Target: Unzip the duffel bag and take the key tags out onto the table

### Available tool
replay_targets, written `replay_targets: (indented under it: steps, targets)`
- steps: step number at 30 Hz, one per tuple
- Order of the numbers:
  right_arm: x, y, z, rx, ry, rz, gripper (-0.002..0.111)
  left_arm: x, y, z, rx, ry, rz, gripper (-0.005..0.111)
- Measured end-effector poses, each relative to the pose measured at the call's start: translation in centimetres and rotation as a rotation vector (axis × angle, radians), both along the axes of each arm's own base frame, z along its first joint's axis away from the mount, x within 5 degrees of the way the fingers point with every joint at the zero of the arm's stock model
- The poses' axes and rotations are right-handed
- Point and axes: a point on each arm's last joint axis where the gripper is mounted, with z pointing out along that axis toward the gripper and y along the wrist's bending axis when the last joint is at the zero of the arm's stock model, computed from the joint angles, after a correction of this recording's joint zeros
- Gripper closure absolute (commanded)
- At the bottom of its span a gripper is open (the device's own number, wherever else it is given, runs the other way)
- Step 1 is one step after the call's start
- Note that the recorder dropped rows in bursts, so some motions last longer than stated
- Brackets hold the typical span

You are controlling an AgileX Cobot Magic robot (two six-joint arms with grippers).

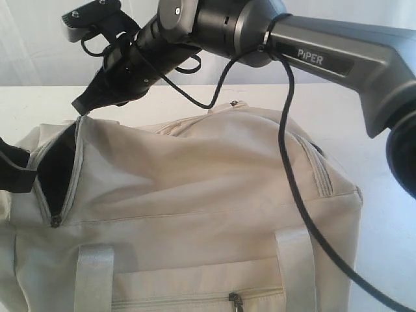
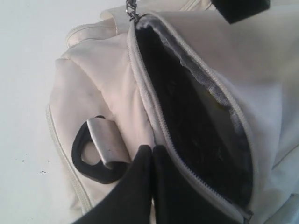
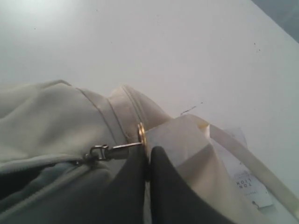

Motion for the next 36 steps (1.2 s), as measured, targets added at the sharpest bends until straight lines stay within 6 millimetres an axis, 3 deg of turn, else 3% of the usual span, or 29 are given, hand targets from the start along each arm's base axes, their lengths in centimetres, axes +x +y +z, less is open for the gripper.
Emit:
replay_targets:
  steps: [10, 31, 33, 36]
  targets:
    - [1.5, -2.8, -0.6, 0.004, 0.074, -0.069, 0.108, 0.0, 0.0, 0.0, 0.001, 0.002, 0.0, 0.107]
    - [2.9, -7.4, -1.4, -0.045, 0.215, -0.148, 0.108, 0.0, 0.0, 0.0, 0.001, 0.003, 0.001, 0.107]
    - [2.9, -7.4, -1.4, -0.043, 0.219, -0.152, 0.108, 0.0, 0.0, 0.1, -0.001, -0.003, 0.0, 0.103]
    - [2.9, -7.4, -1.3, -0.025, 0.223, -0.149, 0.108, 0.1, 0.0, 0.2, 0.001, -0.015, -0.003, 0.079]
